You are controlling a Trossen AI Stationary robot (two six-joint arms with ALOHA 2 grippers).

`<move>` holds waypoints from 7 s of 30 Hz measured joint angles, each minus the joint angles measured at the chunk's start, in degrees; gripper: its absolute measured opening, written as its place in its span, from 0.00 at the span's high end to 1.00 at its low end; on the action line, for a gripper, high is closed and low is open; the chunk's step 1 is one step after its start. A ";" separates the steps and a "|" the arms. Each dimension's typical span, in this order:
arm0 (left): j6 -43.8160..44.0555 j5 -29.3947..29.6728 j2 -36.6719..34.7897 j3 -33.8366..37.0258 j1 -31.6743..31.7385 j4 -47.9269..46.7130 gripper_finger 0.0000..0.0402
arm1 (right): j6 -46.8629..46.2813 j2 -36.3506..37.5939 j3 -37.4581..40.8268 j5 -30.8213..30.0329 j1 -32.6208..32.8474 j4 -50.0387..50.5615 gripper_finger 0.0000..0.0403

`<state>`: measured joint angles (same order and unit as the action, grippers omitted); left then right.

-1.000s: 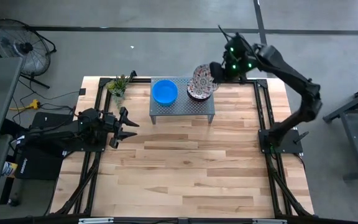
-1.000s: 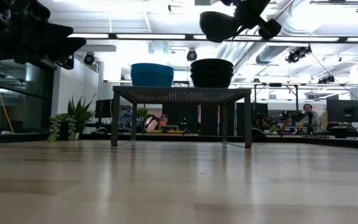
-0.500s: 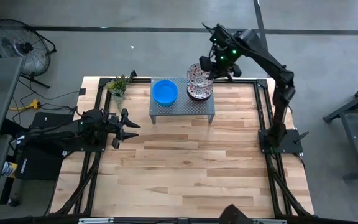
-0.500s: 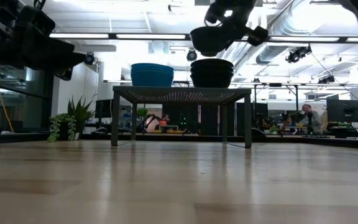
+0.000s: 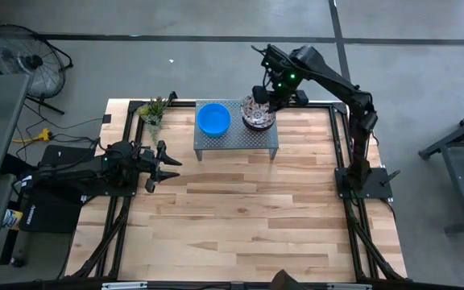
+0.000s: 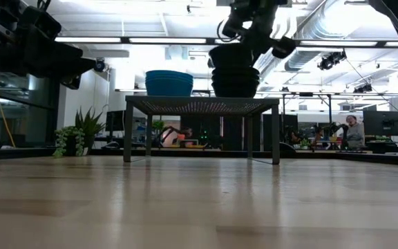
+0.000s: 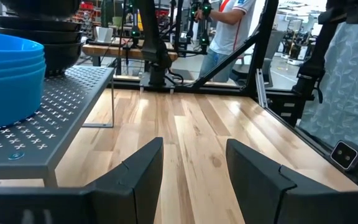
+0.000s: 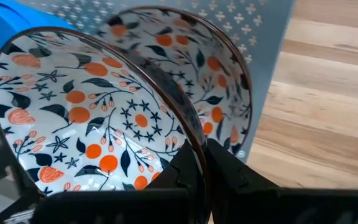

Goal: Pick & Place Mini bowls
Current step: Stack the white patterned bowl on top of the other white patterned bowls on the shelf, then return to Home Position

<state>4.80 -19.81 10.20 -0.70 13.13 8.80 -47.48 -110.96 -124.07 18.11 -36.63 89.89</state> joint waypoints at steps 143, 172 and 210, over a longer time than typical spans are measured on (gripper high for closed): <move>-12.11 13.24 0.02 0.02 -1.24 0.28 0.57 | 13.28 73.93 101.22 -43.79 39.95 -95.15 1.00; -14.86 35.67 0.02 0.02 -17.31 0.69 0.57 | 13.23 94.02 123.49 -46.71 44.66 -106.90 1.00; -13.81 35.34 0.07 0.02 -17.29 -3.19 0.57 | 38.56 106.16 122.85 -23.80 34.61 -90.18 1.00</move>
<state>-9.02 15.53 10.26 -0.69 -4.16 5.61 -8.93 -4.80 -1.21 -5.69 -2.02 -0.30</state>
